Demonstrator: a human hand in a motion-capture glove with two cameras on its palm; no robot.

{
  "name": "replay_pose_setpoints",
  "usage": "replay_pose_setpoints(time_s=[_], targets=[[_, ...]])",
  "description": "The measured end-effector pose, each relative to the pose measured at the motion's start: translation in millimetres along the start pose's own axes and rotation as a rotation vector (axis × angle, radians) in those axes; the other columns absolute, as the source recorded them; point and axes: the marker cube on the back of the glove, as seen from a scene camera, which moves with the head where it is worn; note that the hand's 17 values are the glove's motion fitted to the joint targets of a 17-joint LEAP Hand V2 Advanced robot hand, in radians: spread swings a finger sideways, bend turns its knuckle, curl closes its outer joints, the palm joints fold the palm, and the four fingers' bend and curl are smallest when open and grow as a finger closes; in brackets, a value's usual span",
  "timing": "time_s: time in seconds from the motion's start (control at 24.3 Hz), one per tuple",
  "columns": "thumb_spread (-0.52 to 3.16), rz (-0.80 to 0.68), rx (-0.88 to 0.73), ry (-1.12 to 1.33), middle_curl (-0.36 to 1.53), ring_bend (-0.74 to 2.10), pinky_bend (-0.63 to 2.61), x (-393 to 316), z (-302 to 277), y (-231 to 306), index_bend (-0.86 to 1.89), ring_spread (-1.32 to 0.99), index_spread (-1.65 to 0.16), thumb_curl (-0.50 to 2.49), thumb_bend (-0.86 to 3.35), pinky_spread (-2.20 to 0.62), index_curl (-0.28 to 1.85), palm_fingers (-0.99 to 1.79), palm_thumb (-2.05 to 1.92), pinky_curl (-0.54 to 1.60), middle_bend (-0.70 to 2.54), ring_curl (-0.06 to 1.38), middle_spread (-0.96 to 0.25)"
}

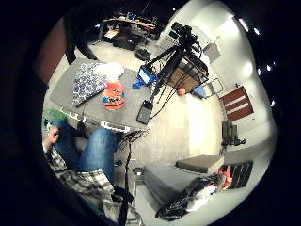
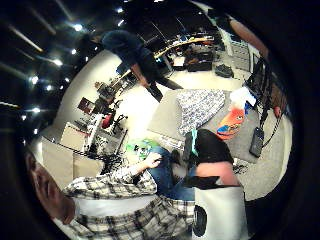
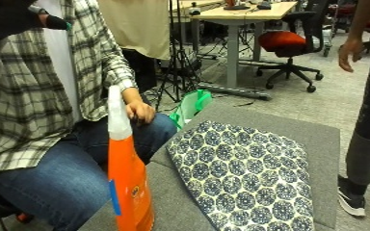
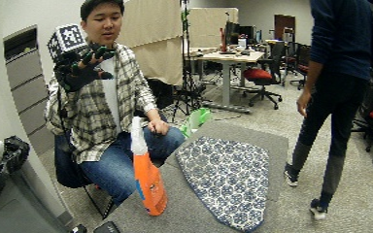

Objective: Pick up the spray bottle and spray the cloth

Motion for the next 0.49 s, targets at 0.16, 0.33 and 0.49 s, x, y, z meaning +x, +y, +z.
replay_pose_setpoints(time_s=[0.16, 0.33, 0.49], targets=[[0.58, -0.001, -0.009, 0.001, 0.06, 0.23, 0.35, 0.7, 1.6, 0.5, 0.30, 0.08, -0.27, 0.15, 0.30, 0.13, 0.13, 0.28, 0.50, 0.08, 0.17, 0.07, -0.06], [0.74, -0.002, -0.008, 0.002, 0.09, 0.24, 0.36, 2.1, 2.8, -0.1, 0.30, 0.11, -0.32, 0.20, 0.28, 0.16, 0.17, 0.27, 0.53, 0.11, 0.17, 0.10, -0.07], [0.85, 0.000, -0.008, 0.003, 0.11, 0.24, 0.37, 3.5, 4.1, -0.5, 0.29, 0.12, -0.35, 0.23, 0.26, 0.19, 0.20, 0.25, 0.55, 0.13, 0.17, 0.11, -0.08]])
